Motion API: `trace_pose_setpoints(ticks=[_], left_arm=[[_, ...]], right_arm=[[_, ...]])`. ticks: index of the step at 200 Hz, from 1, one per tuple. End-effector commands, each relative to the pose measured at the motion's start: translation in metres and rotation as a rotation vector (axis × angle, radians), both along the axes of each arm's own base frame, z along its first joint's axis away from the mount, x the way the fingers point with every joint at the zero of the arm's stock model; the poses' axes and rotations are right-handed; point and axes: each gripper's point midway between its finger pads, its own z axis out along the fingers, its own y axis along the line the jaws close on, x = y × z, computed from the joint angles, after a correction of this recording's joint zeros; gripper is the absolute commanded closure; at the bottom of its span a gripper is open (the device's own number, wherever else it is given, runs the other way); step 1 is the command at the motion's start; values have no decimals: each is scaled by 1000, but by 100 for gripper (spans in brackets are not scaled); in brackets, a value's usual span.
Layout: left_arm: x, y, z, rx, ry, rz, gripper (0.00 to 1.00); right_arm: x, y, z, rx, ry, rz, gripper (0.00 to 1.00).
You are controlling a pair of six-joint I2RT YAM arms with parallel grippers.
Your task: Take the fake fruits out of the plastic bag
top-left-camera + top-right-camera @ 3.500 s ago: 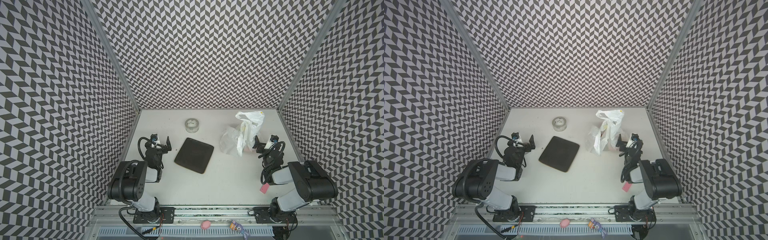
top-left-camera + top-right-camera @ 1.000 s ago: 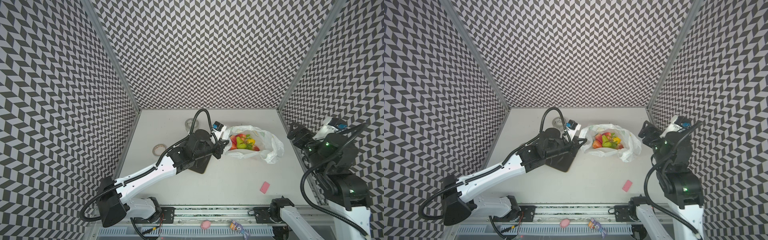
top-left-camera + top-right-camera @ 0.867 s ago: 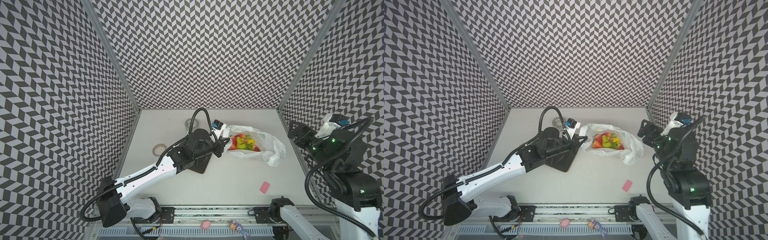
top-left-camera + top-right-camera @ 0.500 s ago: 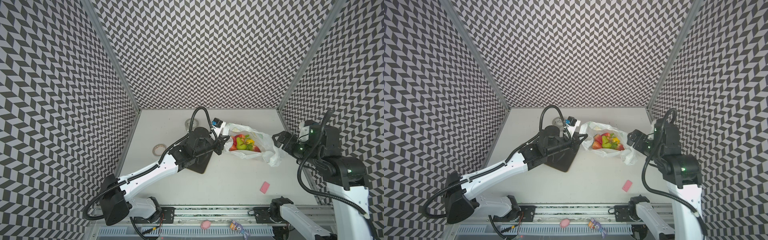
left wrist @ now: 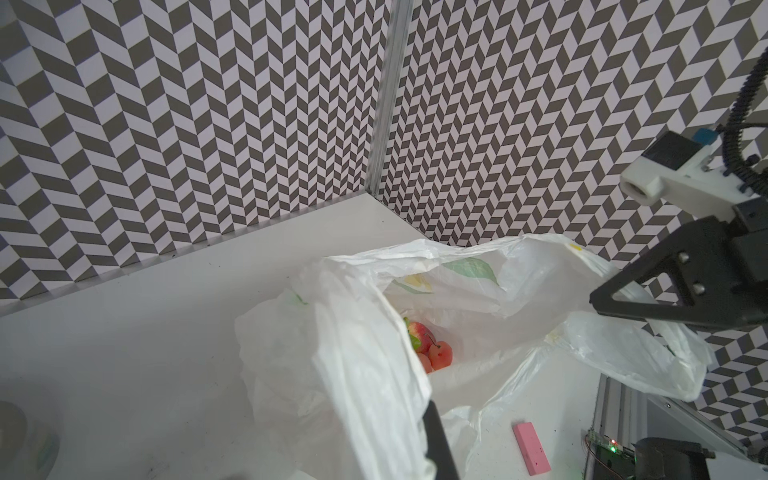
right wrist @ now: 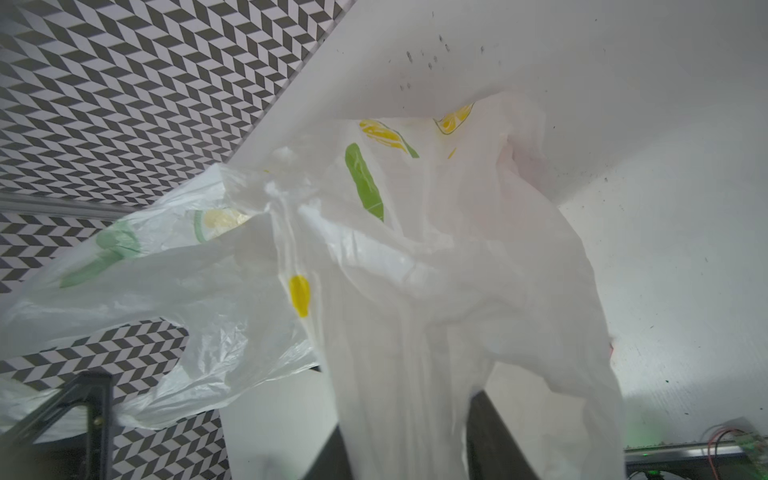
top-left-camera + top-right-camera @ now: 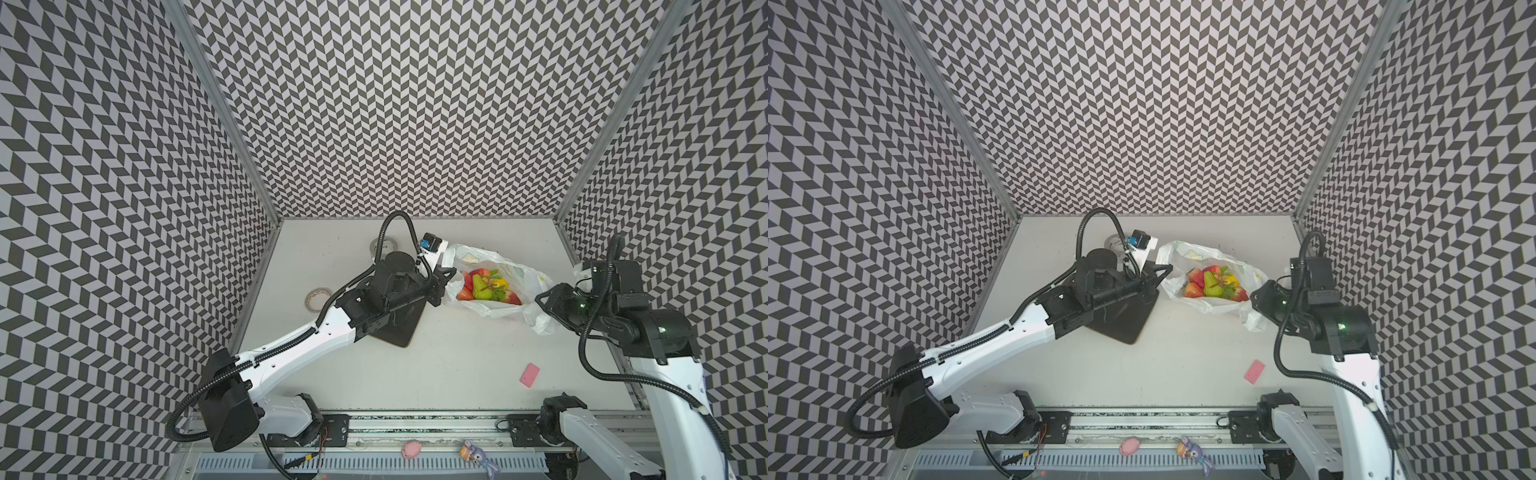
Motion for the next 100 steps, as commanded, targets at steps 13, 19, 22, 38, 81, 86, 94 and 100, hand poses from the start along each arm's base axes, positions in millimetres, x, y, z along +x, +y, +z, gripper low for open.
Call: trace_pose_setpoints(ticks=[13, 19, 22, 38, 81, 86, 94, 100], left_arm=[[34, 12, 37, -91, -44, 84, 100], [44, 15, 43, -105, -51, 106, 100], [48, 16, 44, -108, -53, 112, 100], [73, 20, 48, -93, -78, 145, 100], [132, 21, 59, -98, -130, 181, 100], [137, 18, 62, -105, -141, 175, 100], [144, 14, 67, -113, -159, 168, 100], [149, 10, 71, -119, -171, 164, 100]], right_arm=[[18, 8, 10, 66, -91, -1, 96], [24, 10, 15, 85, -123, -5, 100], [29, 11, 19, 96, -149, -8, 100], [48, 18, 38, 169, -252, -20, 100], [82, 28, 90, 272, -512, 10, 100], [85, 29, 96, 270, -538, 17, 100], [89, 28, 106, 256, -577, 26, 100], [92, 27, 113, 243, -607, 31, 100]])
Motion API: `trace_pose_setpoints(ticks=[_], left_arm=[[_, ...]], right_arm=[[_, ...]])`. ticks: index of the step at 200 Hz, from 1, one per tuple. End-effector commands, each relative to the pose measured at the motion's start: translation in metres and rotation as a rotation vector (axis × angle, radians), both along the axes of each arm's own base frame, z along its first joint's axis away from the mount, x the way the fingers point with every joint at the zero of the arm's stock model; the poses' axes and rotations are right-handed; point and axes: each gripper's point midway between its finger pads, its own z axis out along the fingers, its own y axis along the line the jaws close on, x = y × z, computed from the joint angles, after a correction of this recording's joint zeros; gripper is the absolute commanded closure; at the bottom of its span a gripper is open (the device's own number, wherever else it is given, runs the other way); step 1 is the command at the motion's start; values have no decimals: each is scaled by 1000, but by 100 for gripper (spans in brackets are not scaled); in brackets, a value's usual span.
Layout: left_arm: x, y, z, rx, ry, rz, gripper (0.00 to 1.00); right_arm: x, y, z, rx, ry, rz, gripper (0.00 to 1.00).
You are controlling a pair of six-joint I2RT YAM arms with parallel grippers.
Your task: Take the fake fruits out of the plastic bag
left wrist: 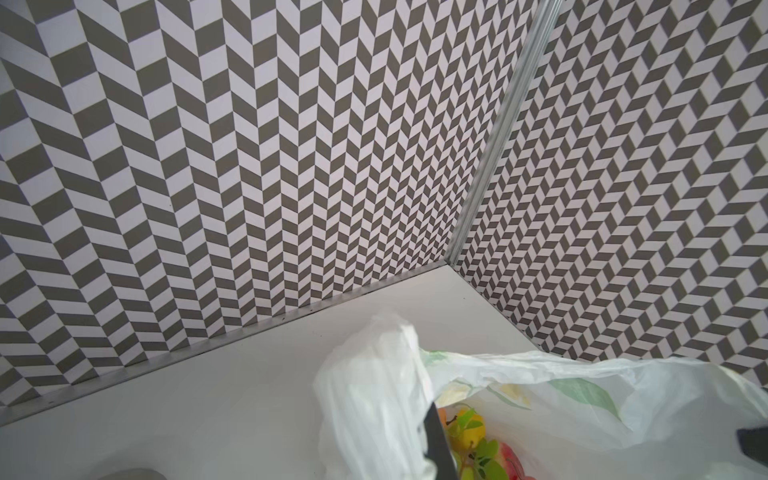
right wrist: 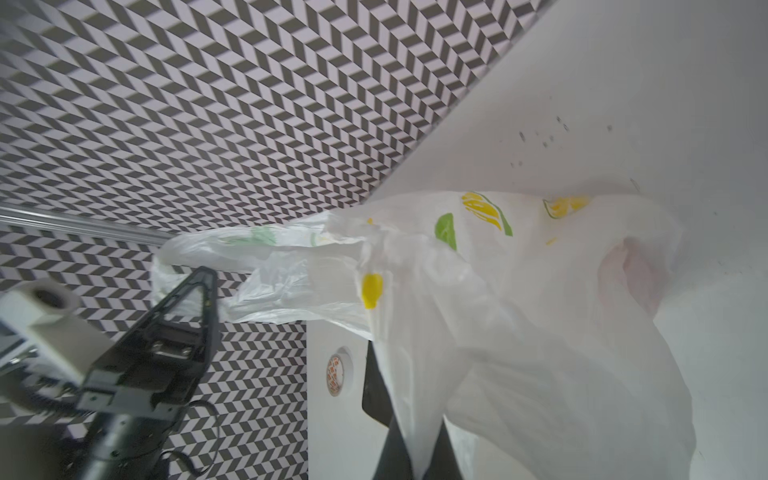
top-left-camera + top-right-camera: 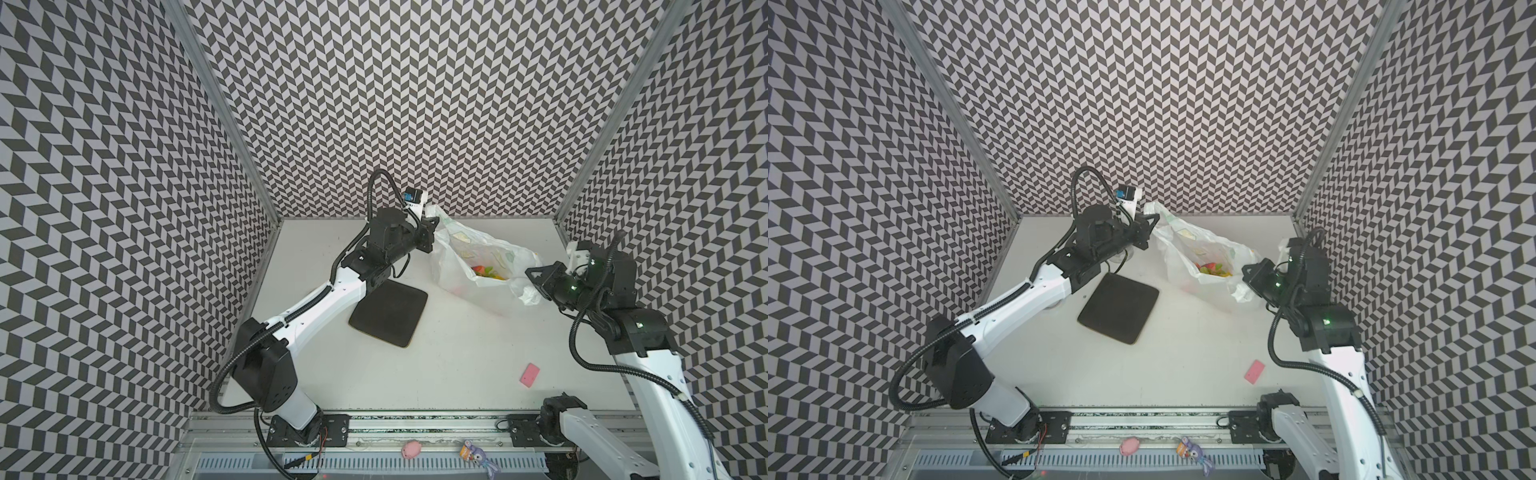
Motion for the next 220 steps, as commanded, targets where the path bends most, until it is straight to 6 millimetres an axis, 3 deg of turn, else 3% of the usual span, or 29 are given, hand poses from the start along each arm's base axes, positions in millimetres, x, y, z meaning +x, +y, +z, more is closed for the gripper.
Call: trace_pose_setpoints(ticks=[1, 54, 88, 108, 143, 175, 220], left_arm=[[13, -13, 34, -46, -101, -43, 100], [42, -64, 67, -151, -172, -173, 100], [51, -73, 70, -180, -194, -194, 100], [56, -71, 59, -161, -187, -189, 100], [54, -70, 29, -97, -152, -206, 100], [26, -60, 8, -58, -103, -255, 100], [-24, -37, -25, -4, -24, -293, 100]], right_arm=[[22, 3, 66, 25, -271, 8, 100], [45, -16, 130, -147, -475, -66, 100], [48, -12, 141, -172, -521, -37, 100], [48, -1, 117, -175, -471, 33, 100], [28, 20, 37, -153, -260, 195, 100], [-11, 20, -25, -121, -55, 217, 100], [-41, 2, -71, -144, 121, 127, 100]])
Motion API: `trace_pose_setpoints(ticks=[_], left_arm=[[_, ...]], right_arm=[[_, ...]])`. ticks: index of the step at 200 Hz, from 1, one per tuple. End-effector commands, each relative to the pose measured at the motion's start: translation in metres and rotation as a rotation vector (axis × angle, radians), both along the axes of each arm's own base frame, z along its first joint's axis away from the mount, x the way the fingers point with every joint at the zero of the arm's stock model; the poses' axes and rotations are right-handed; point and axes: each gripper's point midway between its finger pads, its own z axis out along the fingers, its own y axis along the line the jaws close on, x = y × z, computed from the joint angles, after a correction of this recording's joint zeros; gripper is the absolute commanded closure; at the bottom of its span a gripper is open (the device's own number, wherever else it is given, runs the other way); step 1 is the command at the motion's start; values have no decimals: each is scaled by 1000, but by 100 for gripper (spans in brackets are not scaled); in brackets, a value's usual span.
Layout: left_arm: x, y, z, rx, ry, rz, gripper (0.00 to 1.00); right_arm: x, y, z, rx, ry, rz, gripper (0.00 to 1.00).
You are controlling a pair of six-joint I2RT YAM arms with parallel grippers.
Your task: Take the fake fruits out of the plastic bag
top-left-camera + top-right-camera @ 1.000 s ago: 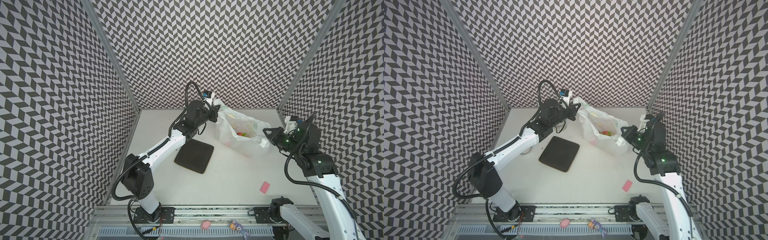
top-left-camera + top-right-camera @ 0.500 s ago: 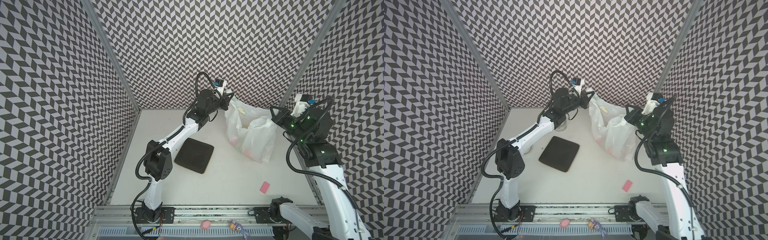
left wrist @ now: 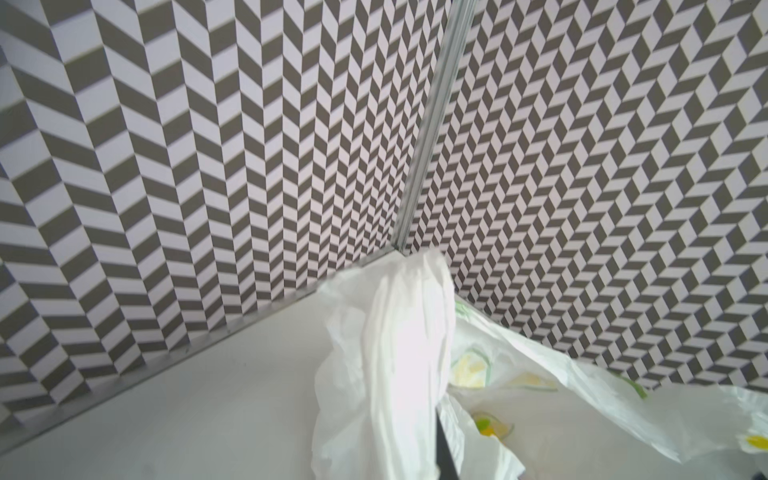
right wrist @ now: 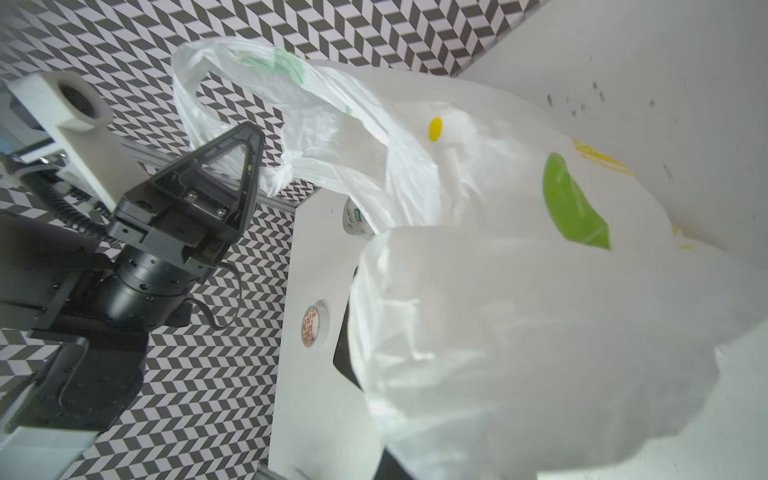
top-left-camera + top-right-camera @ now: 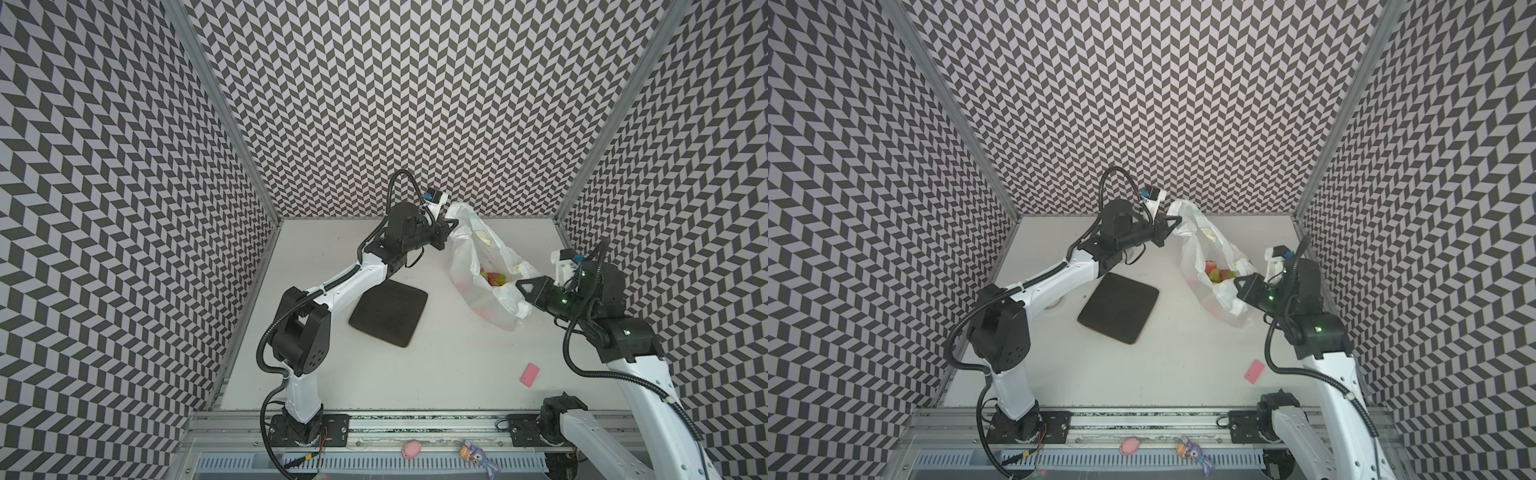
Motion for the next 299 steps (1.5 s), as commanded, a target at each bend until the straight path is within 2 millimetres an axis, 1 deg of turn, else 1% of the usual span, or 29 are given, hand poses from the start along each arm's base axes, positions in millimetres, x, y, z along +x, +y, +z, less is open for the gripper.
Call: trace_pose_setpoints(ticks=[1, 9, 13, 30, 34, 40, 46, 63, 74, 80, 94, 107, 125, 137, 149, 160, 171, 181, 201, 207, 215, 220, 224, 230, 231, 243, 256, 274, 299], left_arm=[[-32, 13, 21, -10, -46, -40, 100], [-40, 18, 17, 4, -41, -43, 100], [-44, 20, 16, 11, -40, -45, 100], [-62, 30, 9, 49, -28, -54, 100], [-66, 33, 7, 59, -25, -56, 100], [-71, 37, 3, 71, -22, -58, 100], [-76, 41, 0, 84, -18, -60, 100], [-87, 49, -10, 110, -9, -62, 100], [-91, 53, -16, 121, 2, -59, 100], [-93, 54, -19, 125, 6, -57, 100], [-94, 57, -24, 133, 11, -48, 100], [-93, 58, -25, 136, 12, -40, 100], [-92, 58, -26, 135, 8, -39, 100], [-92, 58, -25, 135, 6, -35, 100], [-91, 58, -24, 133, 3, -32, 100], [-91, 58, -23, 131, -1, -31, 100], [-91, 59, -21, 129, -5, -29, 100], [-90, 59, -20, 128, -7, -26, 100], [-89, 60, -19, 129, -10, -16, 100], [-88, 60, -19, 128, -12, -13, 100], [-88, 60, -17, 127, -15, -9, 100], [-88, 61, -16, 126, -18, -4, 100], [-88, 61, -15, 124, -20, -3, 100], [-87, 61, -16, 126, -17, 0, 100], [-87, 61, -16, 126, -19, 1, 100], [-86, 62, -14, 125, -22, 8, 100], [-86, 62, -14, 128, -21, 13, 100], [-87, 63, -13, 128, -22, 16, 100], [-88, 65, -12, 136, -21, 20, 100]], right_arm=[[-13, -9, -17, -24, 77, -53, 100], [-16, -12, -22, -35, 97, -63, 100], [-17, -13, -25, -41, 108, -66, 98], [-23, -17, -32, -63, 140, -80, 96], [-24, -18, -33, -71, 145, -85, 93], [-25, -21, -34, -82, 156, -95, 89], [-27, -24, -35, -94, 161, -106, 81], [-27, -31, -30, -124, 156, -142, 65], [-23, -38, -15, -145, 117, -174, 57], [-19, -41, -2, -155, 82, -190, 52], [-10, -47, 35, -189, -40, -211, 44], [-3, -53, 74, -230, -177, -225, 39], [4, -51, 116, -291, -354, -192, 33], [10, -46, 134, -329, -447, -147, 33], [18, -33, 151, -360, -550, -64, 33], [28, -23, 161, -396, -620, 7, 33], [39, -12, 166, -436, -662, 92, 33], [50, -2, 164, -461, -668, 169, 33], [75, 22, 146, -541, -628, 308, 32], [80, 33, 138, -575, -612, 350, 32], [87, 46, 121, -627, -569, 407, 31], [91, 47, 113, -679, -544, 410, 31], [98, 52, 100, -712, -507, 428, 31], [104, 54, 88, -754, -467, 434, 30], [104, 54, 89, -761, -468, 430, 30], [117, 49, 72, -819, -400, 407, 30], [124, 45, 66, -844, -375, 382, 30], [127, 44, 57, -859, -364, 381, 29], [124, 52, 33, -836, -325, 456, 30]])
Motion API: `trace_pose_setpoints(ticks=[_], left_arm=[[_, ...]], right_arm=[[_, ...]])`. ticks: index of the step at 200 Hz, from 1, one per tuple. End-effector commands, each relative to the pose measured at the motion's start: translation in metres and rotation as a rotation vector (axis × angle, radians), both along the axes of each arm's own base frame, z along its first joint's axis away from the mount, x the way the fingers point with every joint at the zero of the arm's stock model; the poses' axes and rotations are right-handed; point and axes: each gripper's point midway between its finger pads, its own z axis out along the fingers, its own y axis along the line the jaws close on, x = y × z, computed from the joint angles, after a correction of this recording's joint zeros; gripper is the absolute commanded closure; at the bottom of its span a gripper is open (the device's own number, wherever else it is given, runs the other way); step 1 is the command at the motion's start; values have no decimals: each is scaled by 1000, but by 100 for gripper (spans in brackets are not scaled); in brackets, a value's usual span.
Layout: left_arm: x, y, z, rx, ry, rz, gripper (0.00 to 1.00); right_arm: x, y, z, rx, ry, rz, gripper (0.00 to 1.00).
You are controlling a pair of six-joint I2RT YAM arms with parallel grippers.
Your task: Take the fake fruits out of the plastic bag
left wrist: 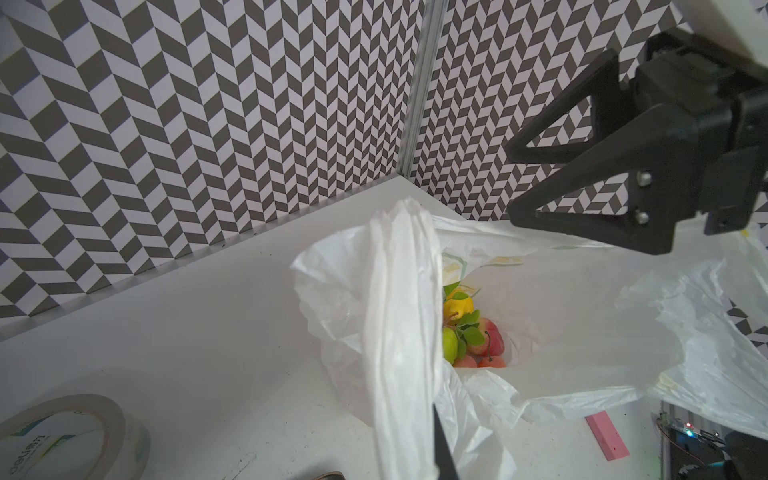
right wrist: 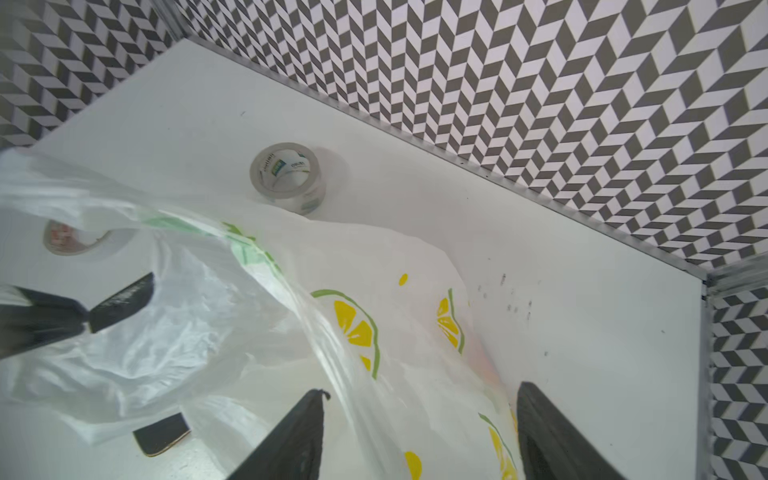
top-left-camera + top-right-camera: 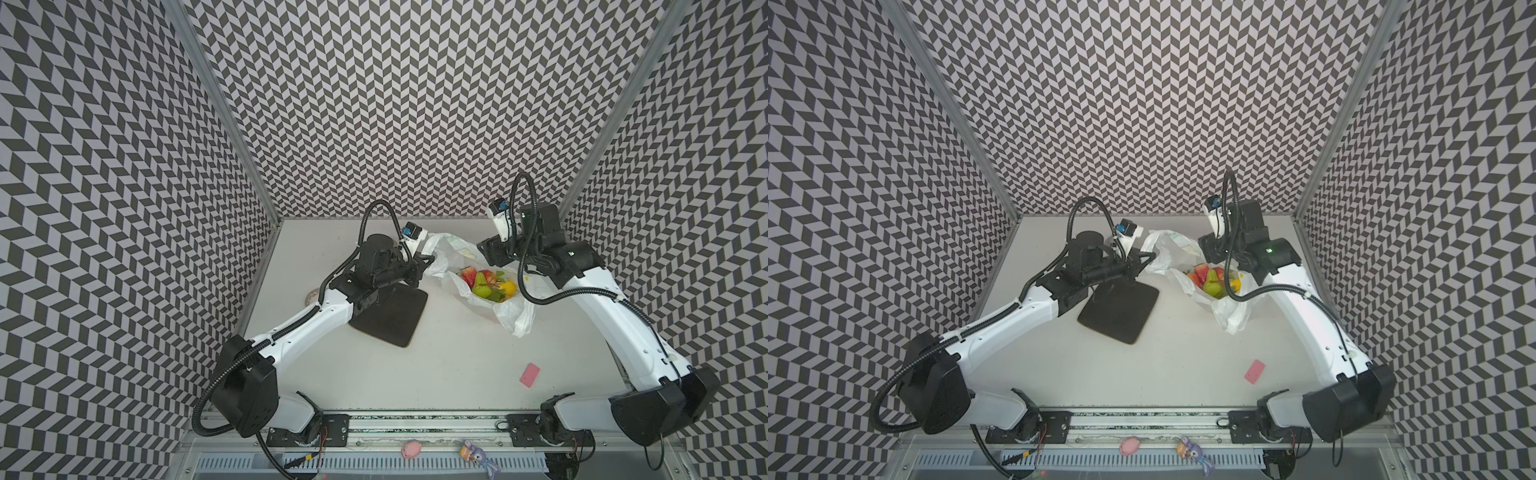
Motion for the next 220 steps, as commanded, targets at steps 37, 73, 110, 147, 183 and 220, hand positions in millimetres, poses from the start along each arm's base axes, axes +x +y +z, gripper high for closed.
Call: trace_pose_setpoints(ticks=[37, 73, 110, 147, 183, 220], left_arm=[[-9, 5, 17, 6, -39, 1, 100], [-10, 5, 17, 6, -38, 3, 100], [-13, 6, 21, 1, -46, 6, 100], [-14, 10, 29, -21, -44, 34, 95], [-15, 17, 40, -66, -11, 74, 30], [-12, 40, 53, -163, 79, 229, 3]], right_arm=[[-10, 18, -20, 36, 55, 105, 31], [-8, 15, -40, 0, 85, 84, 31], [-5, 11, -54, -58, 92, 57, 46], [-8, 21, -50, -44, 55, 79, 75], [-6, 23, -30, 41, -10, 33, 97], [-4, 28, 7, 278, -84, -55, 100]])
